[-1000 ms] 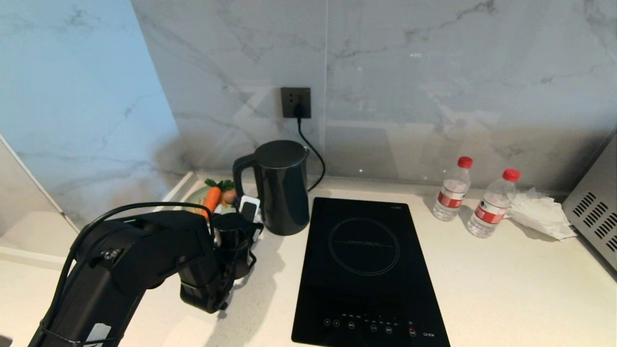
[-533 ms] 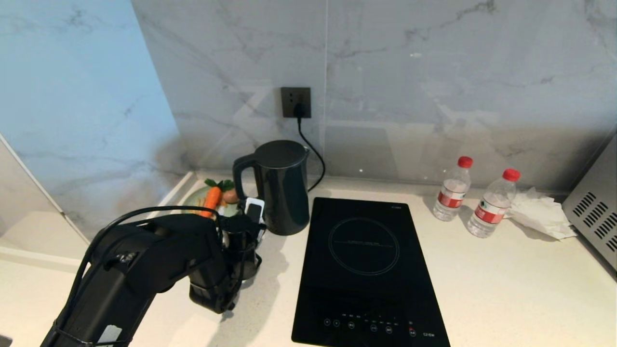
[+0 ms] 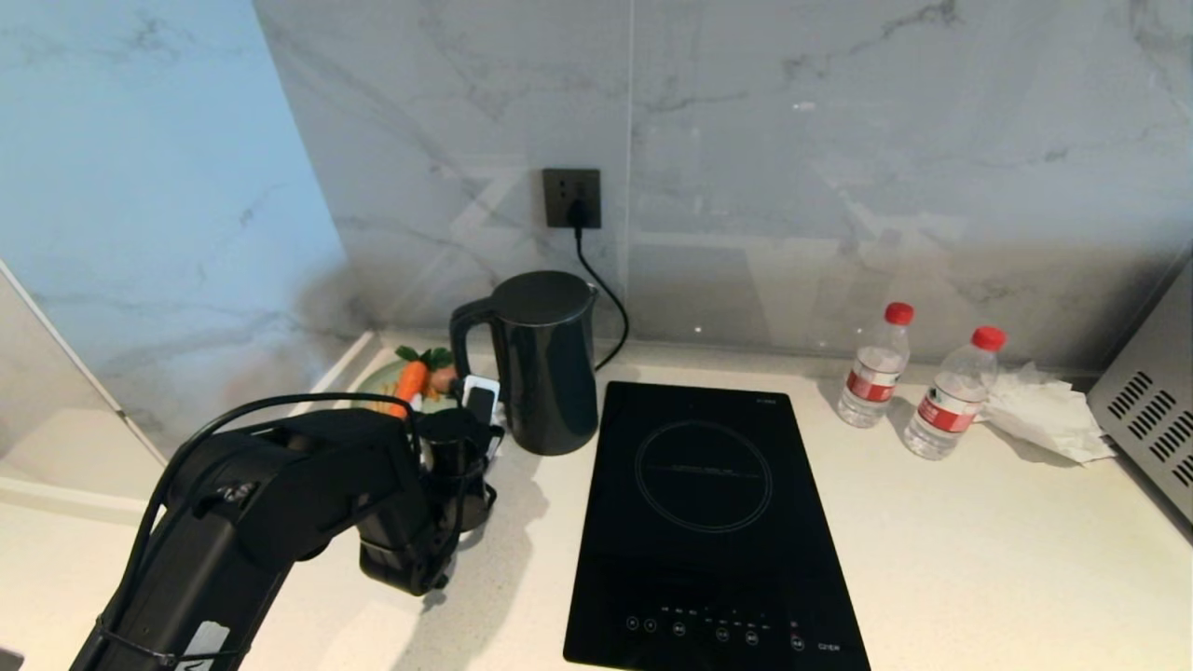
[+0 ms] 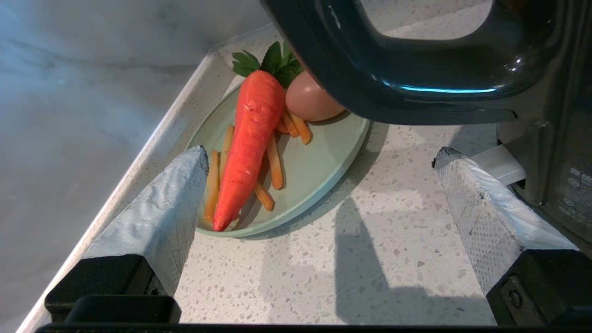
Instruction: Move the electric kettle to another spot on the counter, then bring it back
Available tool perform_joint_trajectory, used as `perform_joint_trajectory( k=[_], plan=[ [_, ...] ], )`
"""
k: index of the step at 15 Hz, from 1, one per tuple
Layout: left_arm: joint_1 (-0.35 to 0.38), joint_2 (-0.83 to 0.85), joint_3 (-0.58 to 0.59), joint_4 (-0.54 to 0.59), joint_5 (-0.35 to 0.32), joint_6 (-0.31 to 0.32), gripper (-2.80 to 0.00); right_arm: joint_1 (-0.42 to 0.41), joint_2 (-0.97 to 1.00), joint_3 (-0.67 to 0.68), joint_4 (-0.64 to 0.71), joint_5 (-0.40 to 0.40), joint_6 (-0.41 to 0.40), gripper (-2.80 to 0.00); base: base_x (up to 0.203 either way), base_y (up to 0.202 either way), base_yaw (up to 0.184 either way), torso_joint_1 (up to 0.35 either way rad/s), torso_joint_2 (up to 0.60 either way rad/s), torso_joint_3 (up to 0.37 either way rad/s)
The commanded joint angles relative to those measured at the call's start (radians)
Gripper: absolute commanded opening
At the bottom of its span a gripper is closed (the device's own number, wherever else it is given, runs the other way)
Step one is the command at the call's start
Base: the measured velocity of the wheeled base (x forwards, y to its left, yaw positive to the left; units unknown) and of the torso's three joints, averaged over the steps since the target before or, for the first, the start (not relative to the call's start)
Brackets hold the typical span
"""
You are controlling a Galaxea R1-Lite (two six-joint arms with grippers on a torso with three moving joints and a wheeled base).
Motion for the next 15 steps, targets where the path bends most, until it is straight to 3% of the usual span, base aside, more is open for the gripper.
perform_joint_trajectory(
  k=[1,12,15],
  plan=[
    [-0.004,-0.003,-0.008,-0.001,0.007,0.002,0.0,0.0,0.0,-0.001,-0.002,0.0,0.0,-2.8,0.0,0.0,0.0,0.0,0.0,0.0],
    [-0.052,0.031,-0.019,-0.002,0.017,0.003,0.0,0.0,0.0,0.001,-0.002,0.0,0.0,-2.8,0.0,0.0,0.0,0.0,0.0,0.0],
    [-0.057,0.049,-0.022,-0.013,0.019,0.031,0.0,0.0,0.0,-0.001,-0.001,0.0,0.001,-2.8,0.0,0.0,0.0,0.0,0.0,0.0]
  ],
)
